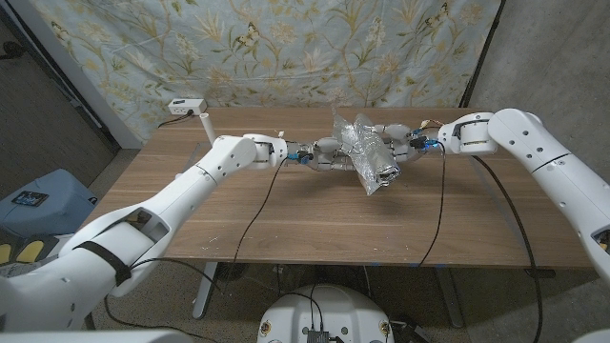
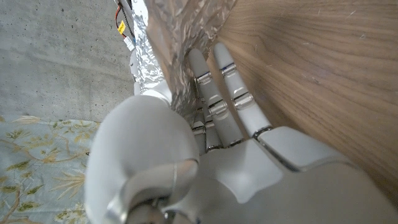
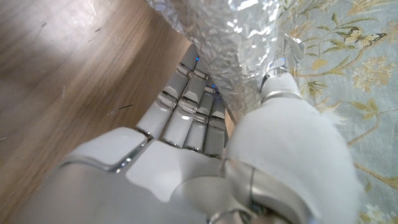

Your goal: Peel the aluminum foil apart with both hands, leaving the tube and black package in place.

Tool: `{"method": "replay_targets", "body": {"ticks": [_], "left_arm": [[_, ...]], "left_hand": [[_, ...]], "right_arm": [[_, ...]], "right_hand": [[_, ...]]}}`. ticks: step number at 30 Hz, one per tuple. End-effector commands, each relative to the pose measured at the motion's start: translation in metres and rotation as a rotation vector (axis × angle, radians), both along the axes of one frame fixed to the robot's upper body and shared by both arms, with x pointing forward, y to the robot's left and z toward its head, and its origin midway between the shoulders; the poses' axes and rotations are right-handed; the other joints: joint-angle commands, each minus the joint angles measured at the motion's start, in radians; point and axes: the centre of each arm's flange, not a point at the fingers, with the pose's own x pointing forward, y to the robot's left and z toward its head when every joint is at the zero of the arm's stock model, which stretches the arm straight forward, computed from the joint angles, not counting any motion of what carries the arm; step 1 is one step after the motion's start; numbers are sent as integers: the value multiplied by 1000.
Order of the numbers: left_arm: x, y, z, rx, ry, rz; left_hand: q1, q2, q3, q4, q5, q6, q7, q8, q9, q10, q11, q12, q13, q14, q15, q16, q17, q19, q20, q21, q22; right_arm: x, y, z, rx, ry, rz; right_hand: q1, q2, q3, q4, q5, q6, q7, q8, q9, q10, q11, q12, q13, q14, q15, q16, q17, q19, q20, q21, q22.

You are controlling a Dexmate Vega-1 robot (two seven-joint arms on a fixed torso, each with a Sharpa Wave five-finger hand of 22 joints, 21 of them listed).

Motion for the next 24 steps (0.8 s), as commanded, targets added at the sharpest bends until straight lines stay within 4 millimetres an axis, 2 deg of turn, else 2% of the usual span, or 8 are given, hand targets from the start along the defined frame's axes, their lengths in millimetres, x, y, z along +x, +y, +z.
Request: {"method": "replay_targets", "body": {"ticks": [1,24], "left_arm": [[0,3,4,25,-20,-14],[0,7,8,72,-40,-4]], "left_hand": [[-6,2,-1,4,7,10,3,5,10,1,-7,-5,2,-2,3,0,5,-4,-2,10,0],[-13,1,-7,3,8,9,2,0,17,-4,-6,-15,-1,-5,6,-2,20,-12,-2,20,0]], "right_arm": [[0,-5,-13,101,-5,18],[1,-6,-36,259,-38,61]], "right_hand": [[133,140,0,-3,5,1,-2,2,3,5,-12,-2,-1,-2,-1,2,5,-5,4,-3,0],[119,128,-11,-6,2,3,-3,-1,2,-4,-9,-9,-4,-9,2,-1,4,-10,5,-5,0]]}}
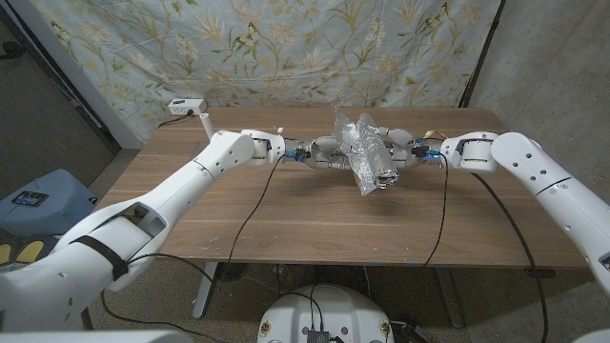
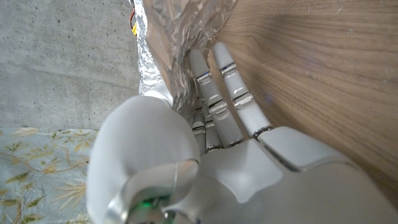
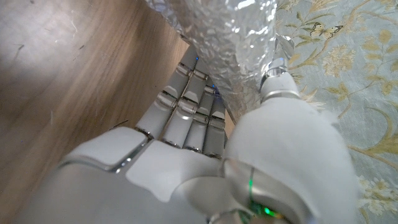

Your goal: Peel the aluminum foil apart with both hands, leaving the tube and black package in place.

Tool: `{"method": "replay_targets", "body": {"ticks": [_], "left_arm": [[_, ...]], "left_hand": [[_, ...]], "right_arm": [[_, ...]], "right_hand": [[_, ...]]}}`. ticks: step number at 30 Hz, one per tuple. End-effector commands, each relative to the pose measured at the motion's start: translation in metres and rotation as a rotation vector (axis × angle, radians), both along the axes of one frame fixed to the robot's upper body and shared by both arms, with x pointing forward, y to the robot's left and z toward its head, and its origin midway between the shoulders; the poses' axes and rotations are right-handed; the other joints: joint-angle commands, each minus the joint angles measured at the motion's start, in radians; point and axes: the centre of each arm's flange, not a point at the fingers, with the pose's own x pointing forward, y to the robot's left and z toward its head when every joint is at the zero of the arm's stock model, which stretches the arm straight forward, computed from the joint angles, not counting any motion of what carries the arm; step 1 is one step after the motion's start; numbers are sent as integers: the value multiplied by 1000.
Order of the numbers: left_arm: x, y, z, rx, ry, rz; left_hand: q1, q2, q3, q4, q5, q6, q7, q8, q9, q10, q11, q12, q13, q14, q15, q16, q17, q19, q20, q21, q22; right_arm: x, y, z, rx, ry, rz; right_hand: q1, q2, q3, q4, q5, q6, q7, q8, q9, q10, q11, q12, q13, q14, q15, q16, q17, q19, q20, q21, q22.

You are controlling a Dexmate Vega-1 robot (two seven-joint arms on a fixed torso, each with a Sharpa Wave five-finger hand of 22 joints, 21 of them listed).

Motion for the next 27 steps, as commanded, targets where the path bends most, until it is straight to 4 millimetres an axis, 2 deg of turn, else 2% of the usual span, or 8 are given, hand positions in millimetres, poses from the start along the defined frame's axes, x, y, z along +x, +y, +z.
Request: {"method": "replay_targets", "body": {"ticks": [1,27], "left_arm": [[0,2,2,20,-7,10],[-4,15,3,0,-17,32]], "left_hand": [[-6,0,-3,-2,8,9,2,0,5,-4,-5,-8,-1,-1,2,-2,6,-6,-2,7,0],[-8,0,-2,-4,10,18,2,1,15,-1,-9,-12,3,-1,3,-7,16,-11,-1,19,-1]], "right_arm": [[0,-1,-8,83,-20,25],[3,1,-22,148,2,48]], "right_hand": [[115,124,-4,-2,2,2,-2,3,3,-3,0,-3,2,-4,-3,-1,1,0,3,0,1],[61,105,-26,11,-3,-37,19,-14,-3,-24,18,-35,-25,-14,10,-24,-28,2,12,-1,0]]}}
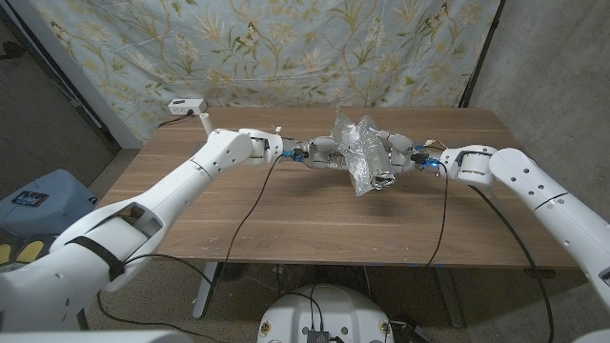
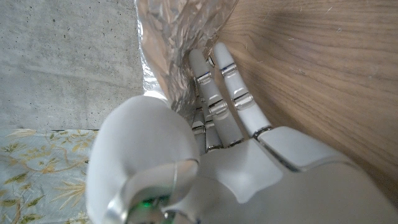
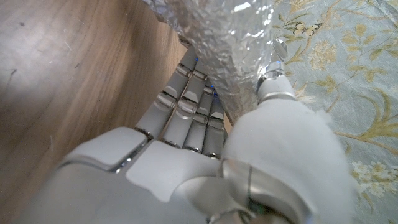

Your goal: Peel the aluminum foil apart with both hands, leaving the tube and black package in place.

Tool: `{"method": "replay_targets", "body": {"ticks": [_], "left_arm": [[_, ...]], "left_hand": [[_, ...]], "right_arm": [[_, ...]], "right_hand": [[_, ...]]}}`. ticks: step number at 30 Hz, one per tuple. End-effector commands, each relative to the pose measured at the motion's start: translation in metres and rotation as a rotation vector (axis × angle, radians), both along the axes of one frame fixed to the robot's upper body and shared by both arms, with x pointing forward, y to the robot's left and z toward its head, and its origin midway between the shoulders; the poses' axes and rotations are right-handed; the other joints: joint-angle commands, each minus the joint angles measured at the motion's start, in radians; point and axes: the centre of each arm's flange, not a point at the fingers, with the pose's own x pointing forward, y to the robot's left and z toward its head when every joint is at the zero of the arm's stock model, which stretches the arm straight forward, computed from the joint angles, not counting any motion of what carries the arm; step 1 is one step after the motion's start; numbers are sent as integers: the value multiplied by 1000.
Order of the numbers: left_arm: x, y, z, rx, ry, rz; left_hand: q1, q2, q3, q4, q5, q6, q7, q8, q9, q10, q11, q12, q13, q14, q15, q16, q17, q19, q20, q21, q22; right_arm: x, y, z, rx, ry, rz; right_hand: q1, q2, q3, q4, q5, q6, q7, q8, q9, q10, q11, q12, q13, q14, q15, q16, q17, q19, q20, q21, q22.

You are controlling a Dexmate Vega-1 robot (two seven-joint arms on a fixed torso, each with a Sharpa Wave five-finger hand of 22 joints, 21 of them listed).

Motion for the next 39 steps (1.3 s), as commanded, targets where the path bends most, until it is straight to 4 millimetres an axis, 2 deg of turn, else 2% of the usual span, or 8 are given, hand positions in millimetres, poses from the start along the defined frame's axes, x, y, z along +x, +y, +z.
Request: {"method": "replay_targets", "body": {"ticks": [1,5,16,23,39], "left_arm": [[-2,9,3,-7,-15,14],[-3,10,3,-4,-21,15],[-6,10,3,10,-26,23],[-8,8,4,20,-26,19],[-12,7,5,19,-38,10]], "left_hand": [[-7,1,1,-1,10,13,7,1,5,0,-8,-2,5,-1,3,0,6,-5,3,6,-1],[-7,0,1,-2,10,15,7,2,7,1,-9,-4,3,0,2,-1,7,-6,2,9,-1],[-7,0,2,-3,11,22,7,3,13,7,-10,-6,3,1,3,-3,11,-9,4,15,-1],[-8,-1,3,-3,11,31,7,6,15,9,-11,-6,4,4,2,-4,11,-9,4,19,-1],[-9,0,4,-3,12,40,6,8,22,15,-16,-8,4,9,2,-5,15,-10,3,26,-1]], "right_arm": [[1,0,-6,32,-2,11],[0,0,-8,47,-11,16],[0,-1,-14,91,-34,35],[-1,-5,-15,105,-48,36],[-7,-21,-7,117,-72,1]], "right_hand": [[50,69,-8,3,-3,-8,1,-3,-1,-9,2,-10,-1,-6,2,-7,-4,-3,9,2,4],[38,65,-14,7,-5,-14,1,-5,-2,-15,8,-16,-5,-13,8,-10,-6,-7,16,0,4],[16,56,-25,12,-9,-20,-2,-6,-5,-19,6,-27,-14,-24,12,-15,-11,-16,24,-6,3],[-33,38,-48,29,-12,-31,2,-8,-8,-27,16,-37,-20,-35,15,-24,-23,-20,28,-10,3],[-46,40,-50,30,-5,-41,6,-9,-12,-31,20,-44,-21,-39,17,-34,-42,-22,29,-15,3]]}}
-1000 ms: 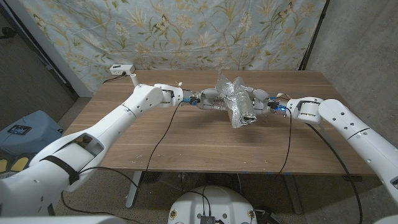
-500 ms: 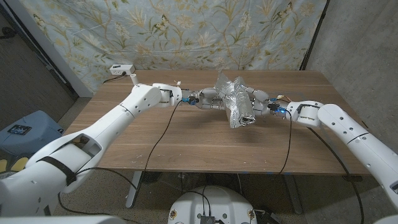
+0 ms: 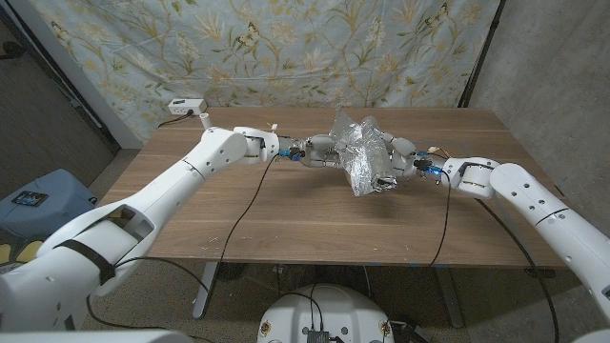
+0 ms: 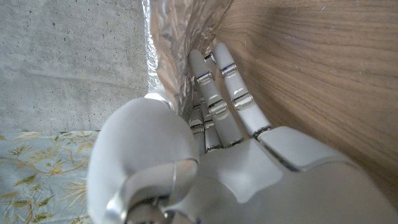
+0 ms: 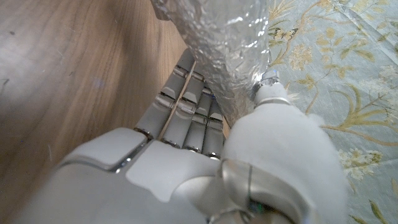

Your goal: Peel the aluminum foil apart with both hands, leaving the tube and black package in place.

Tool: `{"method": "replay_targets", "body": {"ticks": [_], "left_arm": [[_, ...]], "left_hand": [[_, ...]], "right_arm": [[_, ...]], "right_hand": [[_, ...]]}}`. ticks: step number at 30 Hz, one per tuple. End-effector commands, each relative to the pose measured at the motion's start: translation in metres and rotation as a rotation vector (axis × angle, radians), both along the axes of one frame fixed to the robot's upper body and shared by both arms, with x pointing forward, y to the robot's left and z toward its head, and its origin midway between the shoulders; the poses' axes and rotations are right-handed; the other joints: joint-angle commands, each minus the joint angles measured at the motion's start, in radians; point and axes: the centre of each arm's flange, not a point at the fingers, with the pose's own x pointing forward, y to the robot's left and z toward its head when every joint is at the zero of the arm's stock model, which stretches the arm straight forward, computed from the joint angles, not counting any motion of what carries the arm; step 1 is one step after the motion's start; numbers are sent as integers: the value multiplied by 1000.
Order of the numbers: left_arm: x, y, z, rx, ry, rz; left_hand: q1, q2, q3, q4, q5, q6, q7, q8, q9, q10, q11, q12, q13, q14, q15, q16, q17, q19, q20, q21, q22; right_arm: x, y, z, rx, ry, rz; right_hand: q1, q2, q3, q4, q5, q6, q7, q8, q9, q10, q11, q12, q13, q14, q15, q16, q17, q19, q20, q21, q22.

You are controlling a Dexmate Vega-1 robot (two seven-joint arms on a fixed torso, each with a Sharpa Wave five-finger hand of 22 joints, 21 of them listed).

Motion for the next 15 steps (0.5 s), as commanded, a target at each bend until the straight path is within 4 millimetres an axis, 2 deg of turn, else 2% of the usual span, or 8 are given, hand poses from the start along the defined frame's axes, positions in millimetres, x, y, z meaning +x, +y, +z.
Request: {"method": "replay_targets", "body": {"ticks": [1,7,15], "left_arm": [[-4,0,0,2,-10,-9],[-5,0,-1,0,-10,-13],[-6,1,-3,-2,-4,-11]], "left_hand": [[-9,-2,4,-3,4,10,1,7,4,5,-5,0,4,10,2,-4,5,-4,-3,8,3],[-9,0,5,-4,4,12,0,7,7,7,-8,-1,4,11,3,-5,7,-6,-3,11,3],[-10,-1,6,-3,4,17,0,8,11,11,-7,-1,5,11,1,-7,8,-7,-3,15,3]], "right_arm": [[-4,-11,6,17,-21,-24],[-4,-15,8,25,-32,-15],[-2,-16,6,33,-29,-15]], "right_hand": [[-4,-4,-6,-1,6,-8,1,4,2,-5,5,-4,3,-2,4,-3,0,4,5,-1,3],[-11,-2,-8,1,6,-11,1,5,0,-9,10,-8,2,-13,9,-8,-5,-4,10,-6,3],[-54,-12,-25,18,8,-20,9,4,-3,-20,15,-15,5,-22,16,-18,-24,-10,17,-12,3]]}}
